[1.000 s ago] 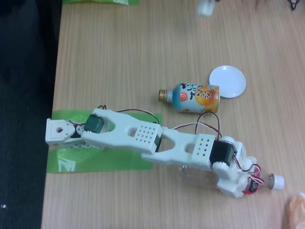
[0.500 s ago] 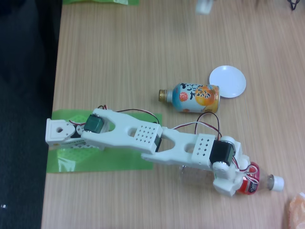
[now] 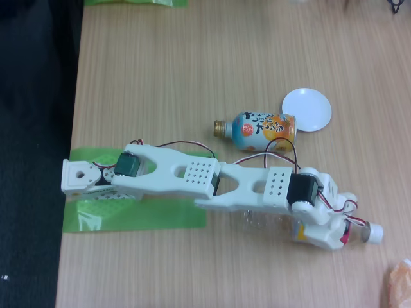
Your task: Pick up the plastic bottle and stand it up on the white place
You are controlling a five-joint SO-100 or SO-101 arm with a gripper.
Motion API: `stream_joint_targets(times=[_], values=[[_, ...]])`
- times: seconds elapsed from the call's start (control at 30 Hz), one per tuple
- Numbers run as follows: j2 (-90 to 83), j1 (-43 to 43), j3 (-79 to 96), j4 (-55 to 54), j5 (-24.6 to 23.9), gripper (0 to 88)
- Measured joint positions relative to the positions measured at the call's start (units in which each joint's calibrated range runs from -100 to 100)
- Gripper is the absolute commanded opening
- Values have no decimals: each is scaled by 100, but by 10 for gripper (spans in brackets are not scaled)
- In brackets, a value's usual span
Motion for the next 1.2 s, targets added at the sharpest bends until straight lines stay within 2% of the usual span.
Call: stream_joint_targets(times=[0.27, 1.2], values=[[0, -82, 0, -943, 0, 366], [572, -45, -27, -1020, 0, 365]])
